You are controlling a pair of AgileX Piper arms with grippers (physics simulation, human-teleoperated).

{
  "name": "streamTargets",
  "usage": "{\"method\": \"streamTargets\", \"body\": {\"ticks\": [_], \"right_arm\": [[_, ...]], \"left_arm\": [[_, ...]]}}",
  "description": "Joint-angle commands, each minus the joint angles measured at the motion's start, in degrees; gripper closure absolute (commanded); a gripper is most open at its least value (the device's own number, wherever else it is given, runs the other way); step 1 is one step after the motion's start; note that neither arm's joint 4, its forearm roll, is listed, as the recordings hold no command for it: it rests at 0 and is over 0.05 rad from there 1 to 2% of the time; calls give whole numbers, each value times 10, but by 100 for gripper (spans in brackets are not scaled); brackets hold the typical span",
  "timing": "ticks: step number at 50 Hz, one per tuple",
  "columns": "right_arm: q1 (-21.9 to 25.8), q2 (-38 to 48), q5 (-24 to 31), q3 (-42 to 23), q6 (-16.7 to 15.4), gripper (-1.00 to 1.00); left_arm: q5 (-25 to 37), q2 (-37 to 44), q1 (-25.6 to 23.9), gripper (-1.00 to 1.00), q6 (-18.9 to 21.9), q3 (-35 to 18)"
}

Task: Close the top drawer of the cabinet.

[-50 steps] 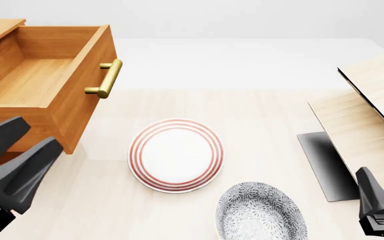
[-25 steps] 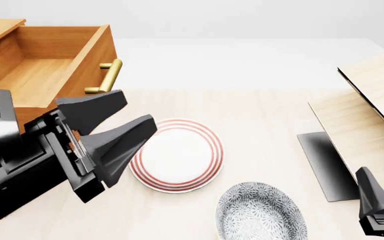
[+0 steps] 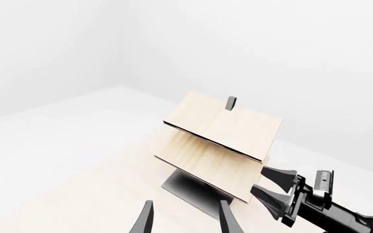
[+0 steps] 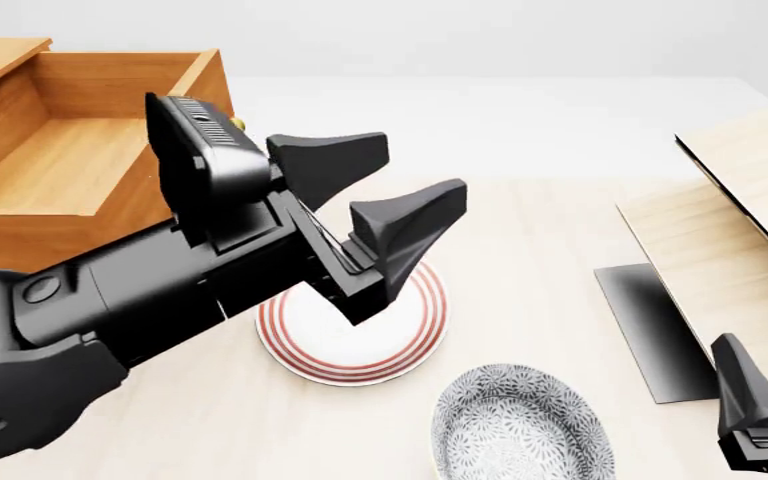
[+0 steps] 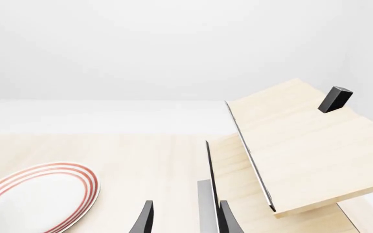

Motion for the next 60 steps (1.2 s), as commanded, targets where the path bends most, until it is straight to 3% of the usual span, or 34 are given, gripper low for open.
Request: {"method": "streamTargets", "body": {"ticks": [1, 13, 31, 41, 44, 46, 60], "right_arm": [[0, 0, 0, 0, 0, -100], [0, -2, 2, 0, 0, -100], [0, -5, 5, 0, 0, -100], [0, -4, 4, 0, 0, -100], [0, -3, 4, 0, 0, -100], [0, -4, 4, 0, 0, -100], [0, -3, 4, 0, 0, -100]], "left_arm": [[19, 82, 9, -100, 30, -66], [71, 130, 68, -100, 44, -111], [91, 130, 190, -100, 78, -78], [111, 152, 230, -100, 84, -85], [113, 158, 238, -100, 92, -85], [109, 160, 255, -100, 118, -78], [117, 149, 312, -100, 121, -60]]}}
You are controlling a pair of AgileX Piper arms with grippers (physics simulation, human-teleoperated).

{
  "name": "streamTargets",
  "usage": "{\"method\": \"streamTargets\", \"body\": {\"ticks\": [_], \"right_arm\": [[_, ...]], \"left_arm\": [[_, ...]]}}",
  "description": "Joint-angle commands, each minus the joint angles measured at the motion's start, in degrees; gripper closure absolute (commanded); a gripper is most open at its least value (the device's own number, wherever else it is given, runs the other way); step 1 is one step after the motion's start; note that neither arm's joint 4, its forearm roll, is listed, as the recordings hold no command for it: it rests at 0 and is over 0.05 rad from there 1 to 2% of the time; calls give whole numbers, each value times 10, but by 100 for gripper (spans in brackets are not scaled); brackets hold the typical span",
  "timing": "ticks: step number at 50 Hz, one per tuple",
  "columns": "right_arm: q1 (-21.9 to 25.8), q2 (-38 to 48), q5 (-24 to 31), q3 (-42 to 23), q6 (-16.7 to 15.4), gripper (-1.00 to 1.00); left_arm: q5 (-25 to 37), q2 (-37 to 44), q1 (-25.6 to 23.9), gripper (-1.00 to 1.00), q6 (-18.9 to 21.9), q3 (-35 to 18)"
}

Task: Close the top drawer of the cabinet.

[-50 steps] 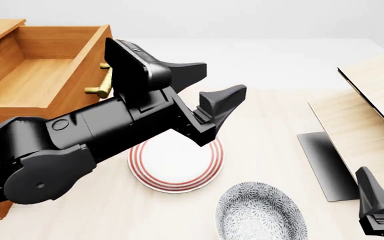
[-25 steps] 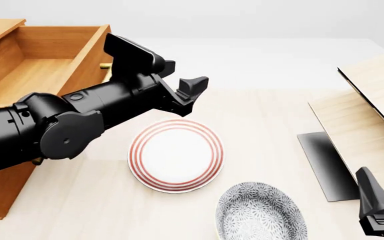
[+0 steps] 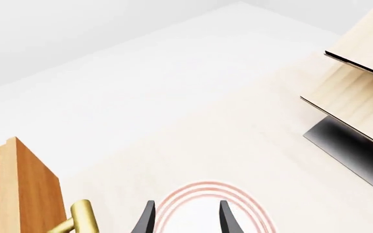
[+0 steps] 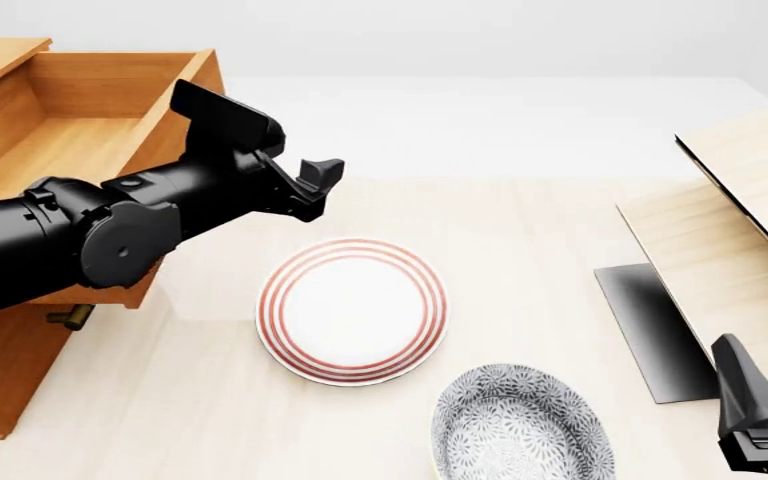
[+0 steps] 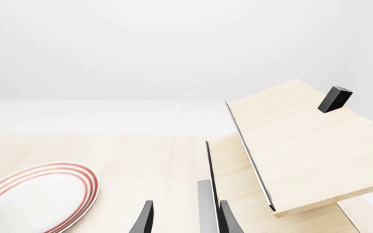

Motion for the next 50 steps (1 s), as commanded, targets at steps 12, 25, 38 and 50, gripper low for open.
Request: {"method": "streamTargets", "body": {"ticks": [12, 25, 38, 50], "right_arm": [[0, 0, 0, 0, 0, -100], [0, 0, 0, 0, 0, -100], [0, 0, 0, 0, 0, -100], [0, 0, 0, 0, 0, -100]], "left_arm": [[5, -27, 91, -100, 11, 44], [8, -73, 160, -100, 7, 76], [31, -131, 299, -100, 16, 83], [29, -135, 321, -100, 15, 83]]}}
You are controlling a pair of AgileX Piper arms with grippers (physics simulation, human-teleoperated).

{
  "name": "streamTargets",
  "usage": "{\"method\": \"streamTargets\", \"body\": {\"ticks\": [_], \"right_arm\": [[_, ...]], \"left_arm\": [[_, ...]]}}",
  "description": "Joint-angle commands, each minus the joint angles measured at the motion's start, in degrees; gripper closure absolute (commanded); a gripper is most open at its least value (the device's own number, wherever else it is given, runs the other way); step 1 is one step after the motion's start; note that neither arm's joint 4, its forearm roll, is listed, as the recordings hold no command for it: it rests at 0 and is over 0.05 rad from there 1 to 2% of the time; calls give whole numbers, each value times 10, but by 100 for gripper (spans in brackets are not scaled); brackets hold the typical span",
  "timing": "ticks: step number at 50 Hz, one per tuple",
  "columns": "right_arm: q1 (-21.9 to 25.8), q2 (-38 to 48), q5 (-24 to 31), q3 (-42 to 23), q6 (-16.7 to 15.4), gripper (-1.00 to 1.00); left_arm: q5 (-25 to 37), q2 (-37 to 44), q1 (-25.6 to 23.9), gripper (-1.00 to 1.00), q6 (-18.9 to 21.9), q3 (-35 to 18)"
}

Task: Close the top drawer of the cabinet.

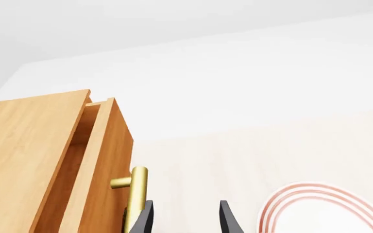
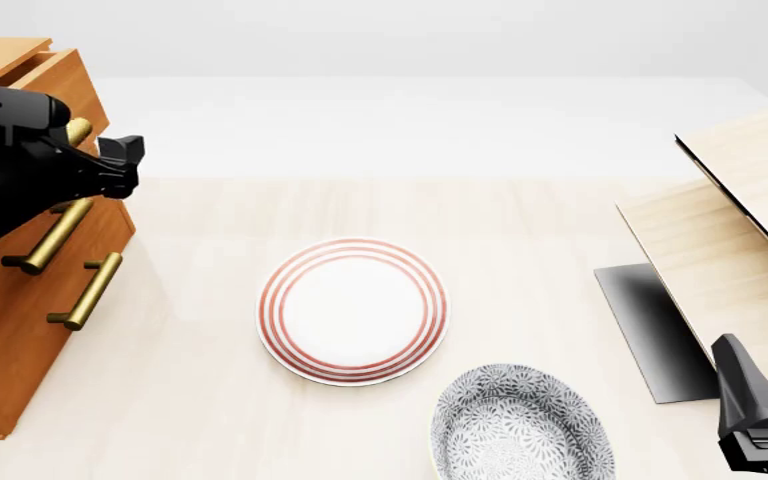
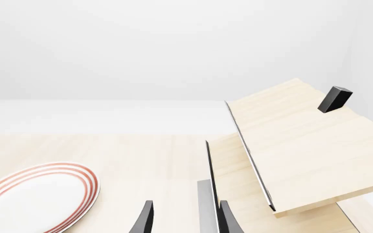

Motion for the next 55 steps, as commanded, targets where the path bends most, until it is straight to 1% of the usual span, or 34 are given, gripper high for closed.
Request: {"method": "streamTargets", "body": {"ticks": [1, 9, 18, 24, 27, 28, 29, 30, 31, 32, 33, 34, 35, 36, 37, 38, 39, 40, 41, 42, 43, 44, 45, 46, 47, 48, 49, 50, 51, 53, 55], "right_arm": [[0, 0, 0, 0, 0, -100], [0, 0, 0, 0, 0, -100], [0, 0, 0, 0, 0, -100], [0, 0, 0, 0, 0, -100], [0, 0, 0, 0, 0, -100], [0, 0, 0, 0, 0, -100], [0, 0, 0, 0, 0, -100], [0, 0, 0, 0, 0, -100], [0, 0, 0, 0, 0, -100], [0, 0, 0, 0, 0, -100], [0, 0, 0, 0, 0, -100], [0, 0, 0, 0, 0, -100], [0, 0, 0, 0, 0, -100], [0, 0, 0, 0, 0, -100], [0, 0, 0, 0, 0, -100], [0, 0, 0, 0, 0, -100], [0, 0, 0, 0, 0, -100], [0, 0, 0, 0, 0, -100], [0, 0, 0, 0, 0, -100], [0, 0, 0, 0, 0, -100], [0, 0, 0, 0, 0, -100], [0, 0, 0, 0, 0, -100], [0, 0, 0, 0, 0, -100], [0, 0, 0, 0, 0, -100], [0, 0, 0, 0, 0, -100], [0, 0, 0, 0, 0, -100], [0, 0, 0, 0, 0, -100], [0, 0, 0, 0, 0, -100], [0, 0, 0, 0, 0, -100], [0, 0, 0, 0, 0, -100], [0, 0, 0, 0, 0, -100]], "left_arm": [[2, -14, 47, -100, 2, 1], [-17, -2, 96, -100, 11, 10], [-40, 15, 128, -100, 27, 23], [-45, 19, 146, -100, 33, 24], [-47, 17, 148, -100, 34, 29], [-45, 13, 142, -100, 31, 32], [-44, 0, 121, -100, 35, 40], [-44, 0, 121, -100, 35, 40], [-41, -26, 79, -100, 36, 53], [-28, -62, 25, -100, 19, 65], [-27, -63, 25, -100, 19, 65], [0, -109, -61, -100, -19, 73], [70, -243, -290, -100, -100, 93], [99, -309, -458, -100, -164, 97], [87, -337, -590, -100, -204, 101], [46, -348, -689, -100, -223, 113], [0, -356, -738, -100, -244, 130], [-114, -360, -805, -100, -298, 179], [-175, -360, -826, -100, -314, 212], [-289, -336, -853, -100, -333, 271], [-365, -304, -854, -100, -353, 310], [-391, -313, -804, -100, -408, 351], [-371, -340, -725, -100, -439, 381], [-370, -355, -679, -100, -472, 404], [-419, -333, -704, -100, -506, 415], [-434, -303, -746, -100, -489, 398], [-390, -314, -766, -100, -435, 370], [-369, -315, -764, -100, -422, 362], [-351, -328, -744, -100, -425, 366], [-336, -343, -726, -100, -422, 371], [-355, -333, -730, -100, -425, 377]]}}
